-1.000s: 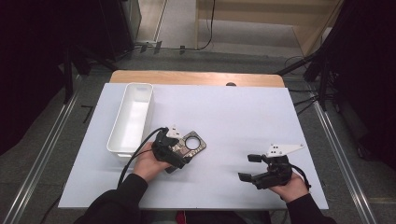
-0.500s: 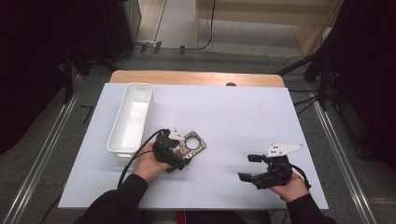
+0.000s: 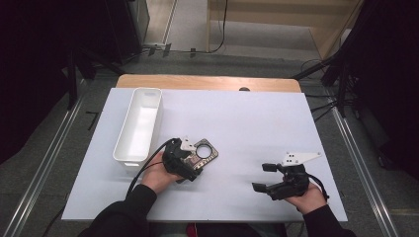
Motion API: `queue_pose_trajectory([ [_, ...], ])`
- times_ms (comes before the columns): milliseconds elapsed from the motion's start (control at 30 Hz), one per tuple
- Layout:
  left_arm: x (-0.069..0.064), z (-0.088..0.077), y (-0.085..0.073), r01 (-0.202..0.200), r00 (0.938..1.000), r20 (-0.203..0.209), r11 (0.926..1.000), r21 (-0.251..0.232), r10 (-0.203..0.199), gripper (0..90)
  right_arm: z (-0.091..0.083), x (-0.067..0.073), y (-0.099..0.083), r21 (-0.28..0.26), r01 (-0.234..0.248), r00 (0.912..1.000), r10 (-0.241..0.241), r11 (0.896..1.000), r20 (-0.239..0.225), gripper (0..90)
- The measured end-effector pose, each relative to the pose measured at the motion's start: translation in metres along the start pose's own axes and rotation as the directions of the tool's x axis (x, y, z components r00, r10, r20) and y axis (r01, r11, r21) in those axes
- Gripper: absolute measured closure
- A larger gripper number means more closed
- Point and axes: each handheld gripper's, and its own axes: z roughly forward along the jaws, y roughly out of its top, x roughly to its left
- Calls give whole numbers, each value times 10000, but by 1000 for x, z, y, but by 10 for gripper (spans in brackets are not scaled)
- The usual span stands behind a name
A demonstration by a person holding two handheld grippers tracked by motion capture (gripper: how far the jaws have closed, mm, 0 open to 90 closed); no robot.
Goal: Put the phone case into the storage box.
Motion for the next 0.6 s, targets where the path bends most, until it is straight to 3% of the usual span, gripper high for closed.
queue_pose_trajectory([
  [300, -2, 0, -5, 72, 9999, -113, 9993, -359, -76, 0, 1, 0, 0, 22, -13, 10000, 13, 10000, 11, 119],
  [433, -2, 1, -12, 103, 9998, -172, 9951, -983, -121, 0, 1, 0, 0, 54, -18, 10000, 18, 10000, 17, 119],
  [600, -3, 0, -13, 112, 9998, -180, 9950, -988, -130, 2, 1, 0, 0, 50, -18, 10000, 18, 10000, 9, 120],
])
